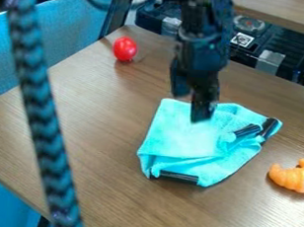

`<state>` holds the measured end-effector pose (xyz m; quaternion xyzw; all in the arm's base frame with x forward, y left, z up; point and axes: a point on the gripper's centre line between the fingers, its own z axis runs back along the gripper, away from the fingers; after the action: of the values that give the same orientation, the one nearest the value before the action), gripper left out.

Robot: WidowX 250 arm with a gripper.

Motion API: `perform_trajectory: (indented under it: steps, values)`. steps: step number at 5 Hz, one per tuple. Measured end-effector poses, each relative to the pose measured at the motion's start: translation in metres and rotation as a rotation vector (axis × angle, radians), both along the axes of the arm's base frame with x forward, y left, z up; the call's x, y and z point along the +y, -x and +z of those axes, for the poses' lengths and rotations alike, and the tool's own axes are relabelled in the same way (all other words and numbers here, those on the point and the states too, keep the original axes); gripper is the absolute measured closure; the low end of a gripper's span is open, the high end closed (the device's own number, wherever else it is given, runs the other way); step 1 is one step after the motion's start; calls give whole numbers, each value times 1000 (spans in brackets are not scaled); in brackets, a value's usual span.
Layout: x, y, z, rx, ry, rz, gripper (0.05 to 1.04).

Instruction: Left the cloth from bottom left

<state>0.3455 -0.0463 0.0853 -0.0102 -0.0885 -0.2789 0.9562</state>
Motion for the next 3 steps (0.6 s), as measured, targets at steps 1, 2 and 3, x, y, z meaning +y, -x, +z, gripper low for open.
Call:
perform_trajectory:
  steps: [1,2,3]
  values:
    - [-1,2,-22,41,-42,75,83]
    - [-2,9,-33,99,-62,97,83]
    - [4,9,-45,121,-109,142,83]
